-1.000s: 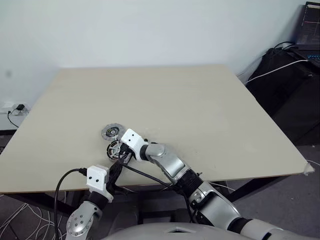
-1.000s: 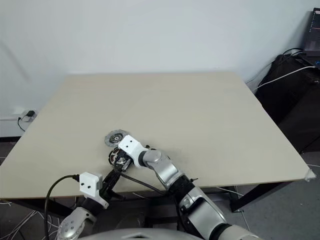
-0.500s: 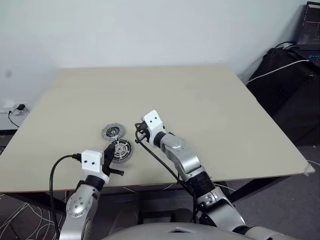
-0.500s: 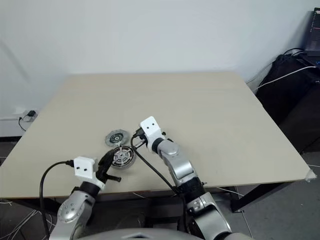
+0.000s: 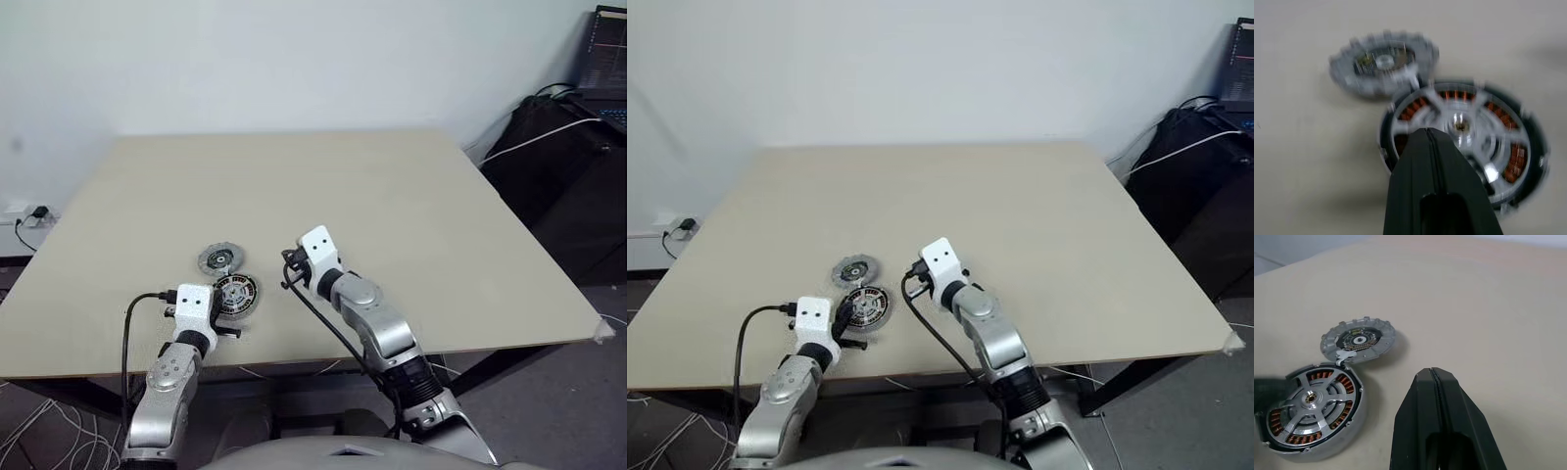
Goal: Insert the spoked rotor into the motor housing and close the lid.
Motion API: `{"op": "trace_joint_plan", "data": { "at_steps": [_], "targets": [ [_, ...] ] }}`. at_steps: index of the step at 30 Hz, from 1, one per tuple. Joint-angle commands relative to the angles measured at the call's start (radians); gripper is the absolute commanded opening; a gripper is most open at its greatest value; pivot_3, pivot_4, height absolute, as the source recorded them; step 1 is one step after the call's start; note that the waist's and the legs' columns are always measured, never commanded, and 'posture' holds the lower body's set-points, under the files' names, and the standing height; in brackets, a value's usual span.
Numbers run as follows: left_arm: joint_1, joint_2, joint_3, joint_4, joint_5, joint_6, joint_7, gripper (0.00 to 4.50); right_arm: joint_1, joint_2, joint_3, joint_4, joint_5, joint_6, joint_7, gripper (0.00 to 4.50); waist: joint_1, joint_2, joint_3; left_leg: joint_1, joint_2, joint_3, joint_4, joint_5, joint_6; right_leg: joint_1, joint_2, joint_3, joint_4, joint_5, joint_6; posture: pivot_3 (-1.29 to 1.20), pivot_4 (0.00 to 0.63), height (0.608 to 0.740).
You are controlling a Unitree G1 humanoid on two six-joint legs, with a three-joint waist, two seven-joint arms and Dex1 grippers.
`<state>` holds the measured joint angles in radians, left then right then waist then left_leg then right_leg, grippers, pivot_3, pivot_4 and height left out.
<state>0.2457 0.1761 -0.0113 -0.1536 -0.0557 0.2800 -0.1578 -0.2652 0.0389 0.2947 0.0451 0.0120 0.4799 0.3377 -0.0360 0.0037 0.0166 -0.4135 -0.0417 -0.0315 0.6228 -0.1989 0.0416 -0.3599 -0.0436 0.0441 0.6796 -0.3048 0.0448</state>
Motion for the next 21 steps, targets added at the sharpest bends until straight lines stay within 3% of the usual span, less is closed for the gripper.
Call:
{"op": "trace_joint_plan", "data": {
  "at_steps": [1, 9, 14, 17, 21],
  "targets": [
    [-0.010, 0.003, -0.002, -0.011, 0.004, 0.008, -0.006, 0.01, -0.013, -0.004, -0.010, -0.064, 0.015, 0.012, 0.002, 0.00, 0.000, 0.000, 0.000, 0.000, 0.000, 0.000, 0.000, 0.000, 0.000, 0.000, 0.000, 0.000, 0.000, 0.000, 0.000, 0.00, 0.000, 0.740],
    [0.043, -0.030, 0.030, -0.032, -0.041, -0.383, -0.052, 0.01, -0.068, -0.127, 0.120, -0.103, -0.002, 0.019, 0.186, 0.00, 0.001, 0.000, 0.001, -0.002, 0.000, 0.000, 0.000, 0.000, 0.000, 0.000, -0.002, 0.000, -0.002, -0.003, -0.005, 0.00, 0.000, 0.740],
    [0.112, -0.021, 0.027, -0.030, -0.112, -0.498, -0.144, 0.01, -0.131, -0.220, 0.204, -0.078, -0.027, -0.002, 0.312, 0.00, 0.004, 0.000, 0.001, -0.002, 0.000, 0.000, -0.002, 0.000, 0.000, 0.000, -0.003, 0.000, -0.003, -0.004, -0.007, 0.00, 0.000, 0.740],
    [0.183, 0.034, -0.004, -0.057, -0.136, -0.512, -0.243, 0.00, -0.187, -0.252, 0.249, -0.027, -0.046, -0.026, 0.376, 0.62, 0.001, -0.001, 0.002, -0.002, 0.000, 0.000, -0.002, 0.000, 0.000, 0.000, -0.003, 0.000, -0.004, -0.004, -0.007, 0.00, 0.000, 0.740],
    [0.249, 0.089, -0.026, -0.098, -0.173, -0.490, -0.328, 0.00, -0.259, -0.259, 0.316, 0.056, -0.093, -0.084, 0.441, 1.90, 0.000, 0.000, 0.004, -0.002, 0.000, 0.000, -0.002, 0.000, 0.000, -0.001, -0.004, -0.001, -0.004, -0.004, -0.008, 0.00, 0.000, 0.740]
  ]
}}
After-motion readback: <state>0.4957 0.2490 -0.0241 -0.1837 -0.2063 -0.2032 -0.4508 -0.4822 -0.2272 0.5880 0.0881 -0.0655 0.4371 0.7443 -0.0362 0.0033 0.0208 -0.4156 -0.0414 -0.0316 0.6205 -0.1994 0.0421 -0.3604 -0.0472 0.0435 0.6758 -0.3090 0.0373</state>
